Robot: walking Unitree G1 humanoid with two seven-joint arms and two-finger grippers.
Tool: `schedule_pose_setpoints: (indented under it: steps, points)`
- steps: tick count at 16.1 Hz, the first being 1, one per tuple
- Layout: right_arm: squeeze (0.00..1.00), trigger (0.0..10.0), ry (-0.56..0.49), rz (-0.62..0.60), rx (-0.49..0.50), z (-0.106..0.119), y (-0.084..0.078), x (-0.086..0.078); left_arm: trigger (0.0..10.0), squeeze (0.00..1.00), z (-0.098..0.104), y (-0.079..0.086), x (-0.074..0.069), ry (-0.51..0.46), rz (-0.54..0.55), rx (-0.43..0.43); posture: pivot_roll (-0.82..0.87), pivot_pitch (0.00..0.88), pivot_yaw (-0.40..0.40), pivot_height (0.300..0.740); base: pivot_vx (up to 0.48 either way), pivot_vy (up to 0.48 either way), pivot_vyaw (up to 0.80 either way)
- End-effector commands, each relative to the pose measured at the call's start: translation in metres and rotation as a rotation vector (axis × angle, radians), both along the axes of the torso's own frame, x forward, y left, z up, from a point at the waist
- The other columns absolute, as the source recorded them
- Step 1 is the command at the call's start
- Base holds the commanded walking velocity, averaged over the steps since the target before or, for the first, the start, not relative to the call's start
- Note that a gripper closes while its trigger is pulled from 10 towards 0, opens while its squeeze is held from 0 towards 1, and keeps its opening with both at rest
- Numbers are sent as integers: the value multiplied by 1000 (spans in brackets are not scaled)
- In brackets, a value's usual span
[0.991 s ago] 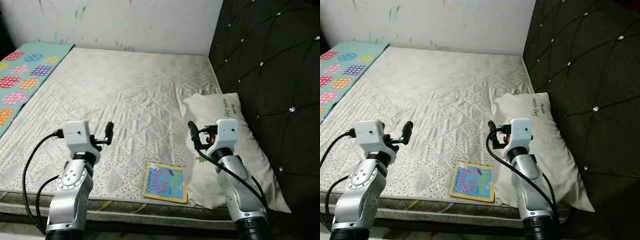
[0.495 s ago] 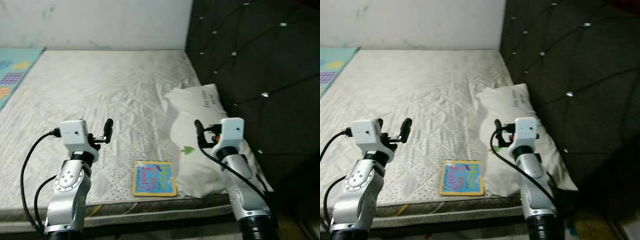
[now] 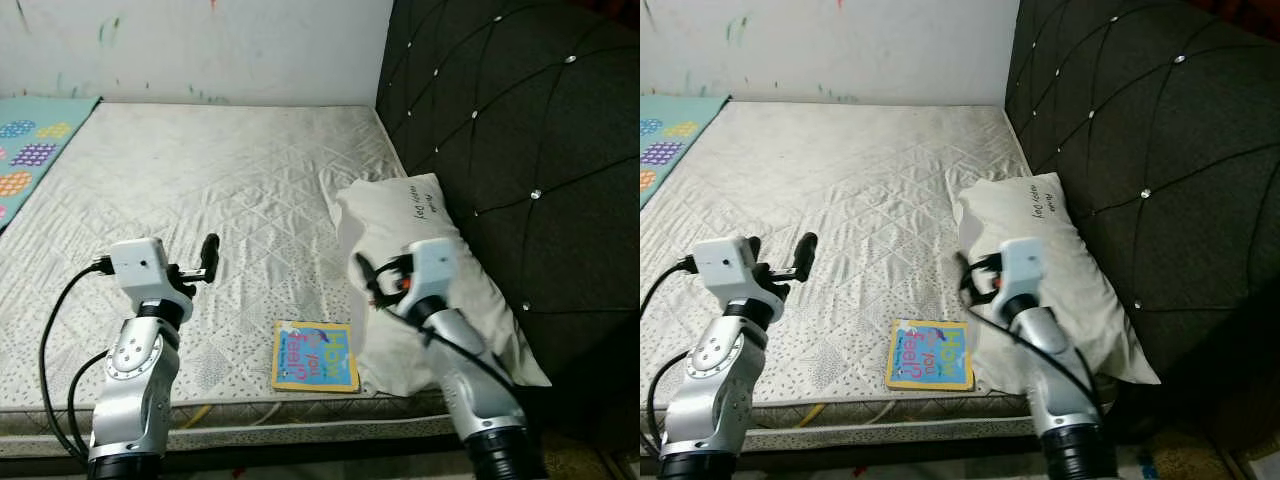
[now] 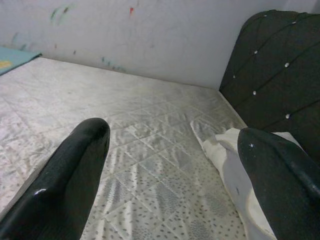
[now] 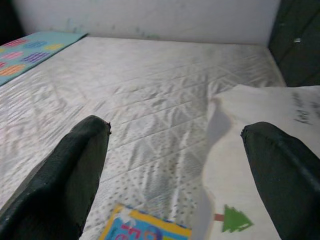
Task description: Clean up the room
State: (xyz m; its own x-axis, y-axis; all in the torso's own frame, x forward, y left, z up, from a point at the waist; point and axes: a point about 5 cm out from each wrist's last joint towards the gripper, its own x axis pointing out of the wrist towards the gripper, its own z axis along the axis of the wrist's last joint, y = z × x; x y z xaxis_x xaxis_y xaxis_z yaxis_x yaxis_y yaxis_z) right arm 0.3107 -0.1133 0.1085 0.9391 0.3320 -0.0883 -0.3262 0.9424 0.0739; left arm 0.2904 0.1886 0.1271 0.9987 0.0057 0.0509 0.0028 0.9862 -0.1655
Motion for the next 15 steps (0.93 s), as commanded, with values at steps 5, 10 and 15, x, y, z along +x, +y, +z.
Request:
schedule_pose_setpoints:
  steps: [5,10,15]
  points:
    - [0,10000,-49,-66,4,9,-10,6,10000,0,1,-3,5,-3,2,-23,-69,0,-27,740,0,145,0]
    - [0,10000,-41,-150,7,7,-22,8,10000,0,2,0,4,-6,18,-31,-63,0,-37,740,0,266,0]
    - [0,10000,-36,-179,1,6,-28,9,10000,0,-1,-3,5,4,16,-41,-71,0,-33,740,0,334,-590]
